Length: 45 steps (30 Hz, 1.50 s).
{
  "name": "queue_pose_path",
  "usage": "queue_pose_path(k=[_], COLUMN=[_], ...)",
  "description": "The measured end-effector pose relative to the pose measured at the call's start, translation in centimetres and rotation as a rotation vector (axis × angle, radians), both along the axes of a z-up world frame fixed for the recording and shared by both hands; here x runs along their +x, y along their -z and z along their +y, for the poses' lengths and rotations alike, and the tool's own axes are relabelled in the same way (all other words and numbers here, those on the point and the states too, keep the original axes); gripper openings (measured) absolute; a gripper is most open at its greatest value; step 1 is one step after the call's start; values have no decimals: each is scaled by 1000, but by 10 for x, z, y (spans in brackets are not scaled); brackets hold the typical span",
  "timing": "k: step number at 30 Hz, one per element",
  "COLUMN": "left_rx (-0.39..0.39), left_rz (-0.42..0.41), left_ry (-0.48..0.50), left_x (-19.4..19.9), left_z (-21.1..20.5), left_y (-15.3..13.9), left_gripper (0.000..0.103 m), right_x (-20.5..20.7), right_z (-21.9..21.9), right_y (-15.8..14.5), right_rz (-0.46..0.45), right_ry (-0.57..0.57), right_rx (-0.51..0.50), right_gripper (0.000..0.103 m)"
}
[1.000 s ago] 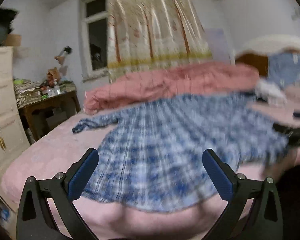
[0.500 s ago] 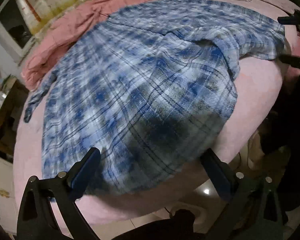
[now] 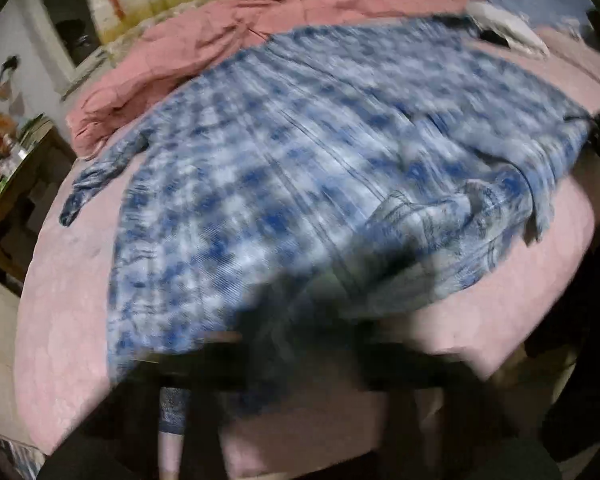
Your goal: Fold large clothes
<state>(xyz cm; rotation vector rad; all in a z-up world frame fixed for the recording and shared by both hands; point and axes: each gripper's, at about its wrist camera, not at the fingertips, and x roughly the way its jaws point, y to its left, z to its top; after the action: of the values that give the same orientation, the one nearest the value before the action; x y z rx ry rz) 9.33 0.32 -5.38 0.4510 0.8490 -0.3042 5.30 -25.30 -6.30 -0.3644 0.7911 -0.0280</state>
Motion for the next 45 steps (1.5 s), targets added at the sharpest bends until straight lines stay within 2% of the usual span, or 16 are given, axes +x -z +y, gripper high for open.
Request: queue_pose_path(k=[3,6,9,14,17,20,21,22,23,24,25,30,32,36,39,45], left_rx=[-87,-56,-33,-30,-97,-153,-172,-204,-238,-270,-290,-321,-282,-160,-134,-83], left_rz=[-33,-104,-123,22,120,121,113,101,79,52,30,-70,-55,-6,34,16], left_ry=[11,29,15,0,-7,-5,-8,-13,-6,13,34,53,40,-1,-14,-9], left_x=[-2,8,50,147,186,200,199,195,189,180,172,117,105,87,81,77], left_z=[10,5,-4,-16,-13,-6,-2,6,12,21,28,62,70,73,74,65], left_y=[-19,-38,-48,-23,-2,1,-3,-10,-17,-26,-34,-52,-45,-17,-1,10], left_gripper=[5,5,5,7,10,38,61,77,81,82,84,99,99,99,99,99], right_x=[-2,1,40,137,179,208,211,211,210,205,198,149,125,95,81,70], right_z=[-12,-8,-5,-14,-18,-29,-32,-37,-41,-45,-48,-64,-65,-55,-45,-28], right_y=[-20,-41,-61,-56,-35,-14,-10,-9,-9,-12,-17,-39,-39,-24,-9,-4], right_rz=[-34,-94,-138,-85,-14,86,102,105,103,87,59,-37,-54,-10,17,-3], right_ry=[-12,-39,-55,-35,-39,-34,-34,-33,-32,-30,-30,-41,-52,-52,-69,-120], right_rx=[71,16,-16,-2,41,131,161,183,192,197,202,249,248,151,119,118], right_gripper=[6,6,6,6,6,10,17,29,38,60,72,74,76,77,77,77])
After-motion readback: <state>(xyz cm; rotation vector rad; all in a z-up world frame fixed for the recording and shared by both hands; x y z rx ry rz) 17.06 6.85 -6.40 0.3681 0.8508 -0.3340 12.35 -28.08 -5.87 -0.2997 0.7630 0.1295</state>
